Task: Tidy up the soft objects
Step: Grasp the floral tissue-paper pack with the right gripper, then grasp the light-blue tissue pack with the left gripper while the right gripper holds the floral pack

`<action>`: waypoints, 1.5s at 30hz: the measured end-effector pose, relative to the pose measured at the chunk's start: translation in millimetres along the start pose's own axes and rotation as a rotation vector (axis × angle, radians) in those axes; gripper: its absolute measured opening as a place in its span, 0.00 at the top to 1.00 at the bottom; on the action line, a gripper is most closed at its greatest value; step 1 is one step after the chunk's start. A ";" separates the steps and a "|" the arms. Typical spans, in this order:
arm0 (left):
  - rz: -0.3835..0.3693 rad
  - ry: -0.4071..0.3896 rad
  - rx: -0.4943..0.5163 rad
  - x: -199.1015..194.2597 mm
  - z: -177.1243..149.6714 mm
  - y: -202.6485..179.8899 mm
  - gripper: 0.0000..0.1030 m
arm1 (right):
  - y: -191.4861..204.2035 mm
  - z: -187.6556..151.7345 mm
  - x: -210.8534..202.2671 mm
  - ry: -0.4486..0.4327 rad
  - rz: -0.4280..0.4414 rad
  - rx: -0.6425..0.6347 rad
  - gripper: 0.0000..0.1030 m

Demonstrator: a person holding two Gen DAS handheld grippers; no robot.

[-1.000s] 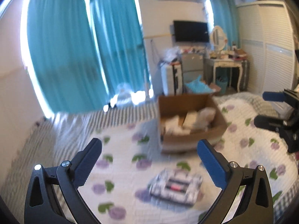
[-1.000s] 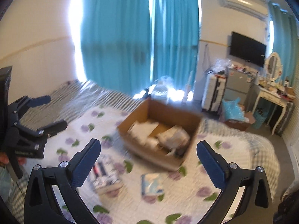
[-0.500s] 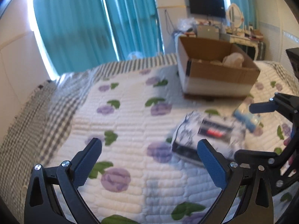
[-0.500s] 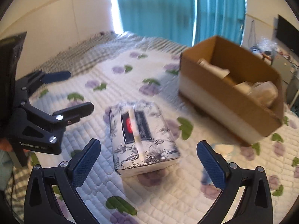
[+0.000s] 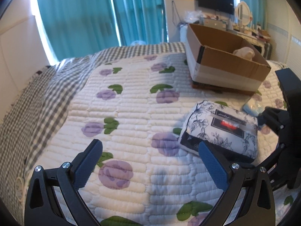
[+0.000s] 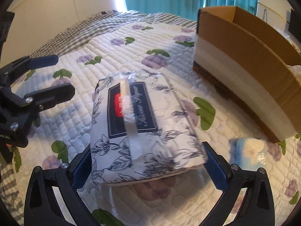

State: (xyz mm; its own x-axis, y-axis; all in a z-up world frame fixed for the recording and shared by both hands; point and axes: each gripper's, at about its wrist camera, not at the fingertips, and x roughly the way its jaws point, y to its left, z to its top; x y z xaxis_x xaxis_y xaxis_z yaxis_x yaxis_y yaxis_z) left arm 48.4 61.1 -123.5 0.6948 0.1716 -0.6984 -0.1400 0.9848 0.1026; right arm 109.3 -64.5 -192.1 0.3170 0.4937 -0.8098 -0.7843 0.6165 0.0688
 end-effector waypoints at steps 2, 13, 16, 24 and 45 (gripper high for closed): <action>0.003 -0.002 0.002 -0.8 -0.1 -0.1 0.00 | 4.5 -2.6 -0.3 -0.003 0.006 -0.008 0.14; 0.021 -0.059 0.039 -25.1 13.9 -17.8 0.00 | -5.5 -19.0 -87.1 -0.194 -0.126 0.065 0.24; -0.014 -0.058 0.039 -29.7 20.7 -31.6 0.00 | -21.1 -24.4 -120.6 -0.235 -0.175 0.113 0.24; -0.128 -0.026 0.064 -20.6 35.7 -96.9 0.00 | -83.4 -66.4 -174.1 -0.162 -0.396 0.254 0.23; -0.221 0.096 0.162 75.7 41.1 -232.4 0.01 | -195.6 -92.6 -138.1 -0.010 -0.456 0.438 0.23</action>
State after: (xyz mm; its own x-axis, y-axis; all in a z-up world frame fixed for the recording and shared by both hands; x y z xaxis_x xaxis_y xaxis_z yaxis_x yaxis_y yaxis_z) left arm 162.5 -153.7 -171.2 0.6250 -0.0431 -0.7794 0.1267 0.9908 0.0469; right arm 169.6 -310.1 -147.6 0.5743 0.1262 -0.8089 -0.2785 0.9592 -0.0481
